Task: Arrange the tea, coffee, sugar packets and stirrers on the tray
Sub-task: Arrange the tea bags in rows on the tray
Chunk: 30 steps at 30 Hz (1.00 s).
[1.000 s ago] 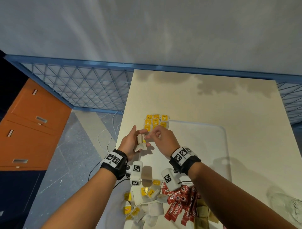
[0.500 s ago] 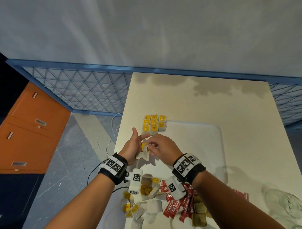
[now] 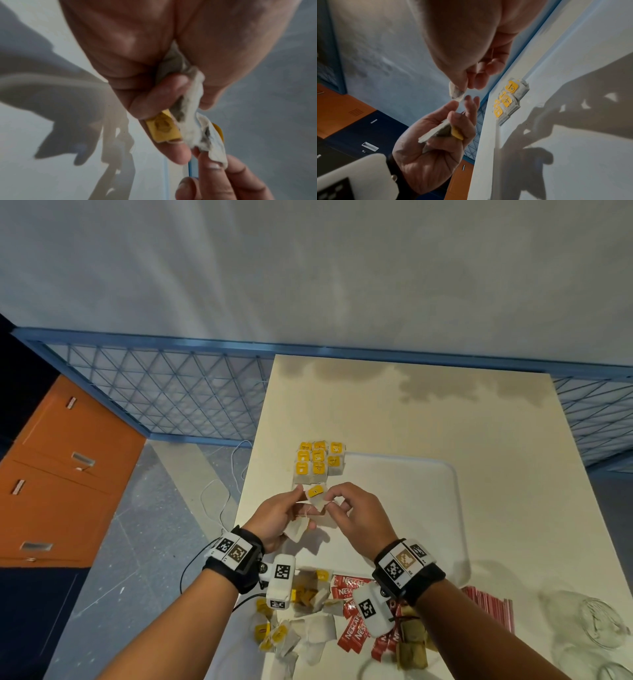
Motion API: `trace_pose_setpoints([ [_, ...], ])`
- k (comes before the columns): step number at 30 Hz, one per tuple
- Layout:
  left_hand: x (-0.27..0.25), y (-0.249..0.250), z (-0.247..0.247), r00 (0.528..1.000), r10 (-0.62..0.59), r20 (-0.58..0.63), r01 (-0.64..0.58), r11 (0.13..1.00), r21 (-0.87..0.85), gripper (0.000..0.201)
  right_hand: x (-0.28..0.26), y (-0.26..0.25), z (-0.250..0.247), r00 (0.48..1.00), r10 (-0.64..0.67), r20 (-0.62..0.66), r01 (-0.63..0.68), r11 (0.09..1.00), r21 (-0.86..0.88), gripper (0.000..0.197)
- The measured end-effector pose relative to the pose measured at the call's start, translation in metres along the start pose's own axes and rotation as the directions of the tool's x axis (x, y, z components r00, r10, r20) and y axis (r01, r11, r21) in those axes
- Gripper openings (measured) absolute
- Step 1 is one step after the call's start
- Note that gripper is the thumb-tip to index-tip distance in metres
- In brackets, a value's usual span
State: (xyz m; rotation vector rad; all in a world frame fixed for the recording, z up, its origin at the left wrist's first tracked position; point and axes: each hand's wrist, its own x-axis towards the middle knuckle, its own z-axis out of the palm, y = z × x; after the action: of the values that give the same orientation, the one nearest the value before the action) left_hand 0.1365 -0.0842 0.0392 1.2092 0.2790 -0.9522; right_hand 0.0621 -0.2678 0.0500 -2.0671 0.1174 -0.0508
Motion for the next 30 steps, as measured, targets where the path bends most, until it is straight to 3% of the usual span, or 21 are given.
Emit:
trace_pose_setpoints([
  [3,0.0,-0.003,0.002,0.999,0.029,-0.014,-0.028,0.998,0.061,0.031,-0.004,0.006,0.001,1.0,-0.027,-0.012,0.026,1.0,-0.011,0.008],
  [9,0.001,0.0,0.003,0.988,0.155,0.005,-0.151,0.955,0.254,0.013,-0.008,0.007,0.002,0.999,0.039,-0.002,-0.039,0.999,0.003,0.006],
  [14,0.004,0.003,-0.001,0.978,0.211,0.001,-0.192,0.887,0.419,0.009,-0.004,0.007,0.003,0.961,0.266,0.07,-0.275,0.926,0.259,0.033],
  [17,0.006,0.001,-0.001,0.974,0.224,0.015,-0.199,0.831,0.52,0.015,0.001,0.018,0.003,0.957,0.249,0.148,-0.276,0.939,0.207,0.023],
  [22,0.008,-0.001,0.001,0.971,0.237,-0.001,-0.201,0.824,0.53,0.014,0.011,0.026,0.001,0.941,0.265,0.208,-0.302,0.938,0.17,0.005],
  [24,0.011,-0.003,0.0,0.975,0.223,-0.018,-0.182,0.838,0.515,0.01,0.018,0.033,0.002,0.945,0.268,0.188,-0.297,0.943,0.153,0.004],
  [30,0.014,-0.01,-0.004,0.983,0.117,-0.14,-0.054,0.92,0.387,0.017,0.054,0.063,0.006,0.937,0.348,-0.041,-0.349,0.937,-0.005,0.017],
])
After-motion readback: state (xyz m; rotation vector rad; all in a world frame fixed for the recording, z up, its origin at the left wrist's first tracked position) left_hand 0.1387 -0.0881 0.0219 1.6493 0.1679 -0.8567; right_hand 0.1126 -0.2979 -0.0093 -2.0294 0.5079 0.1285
